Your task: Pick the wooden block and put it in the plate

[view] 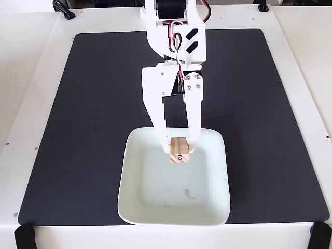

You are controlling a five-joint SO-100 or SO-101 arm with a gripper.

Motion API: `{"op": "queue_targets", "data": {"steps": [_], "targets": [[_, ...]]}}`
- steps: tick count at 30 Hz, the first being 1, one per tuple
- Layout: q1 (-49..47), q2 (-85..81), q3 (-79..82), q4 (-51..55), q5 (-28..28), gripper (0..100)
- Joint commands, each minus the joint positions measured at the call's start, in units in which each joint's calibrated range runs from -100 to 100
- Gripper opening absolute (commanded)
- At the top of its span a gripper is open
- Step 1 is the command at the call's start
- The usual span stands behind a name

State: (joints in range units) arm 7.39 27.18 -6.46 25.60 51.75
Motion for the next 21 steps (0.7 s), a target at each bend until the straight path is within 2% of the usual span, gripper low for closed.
{"op": "queue_targets", "data": {"steps": [1,6,12,16,21], "targets": [[0.45,-1.76,-0.16,-0.72,0.25,14],[0.34,-1.76,0.02,-0.72,0.31,30],[0.45,-1.76,0.11,-0.72,0.31,31],[0.45,-1.84,0.11,-0.72,0.31,23],[0.67,-1.93,0.20,-0.72,0.20,0]]}}
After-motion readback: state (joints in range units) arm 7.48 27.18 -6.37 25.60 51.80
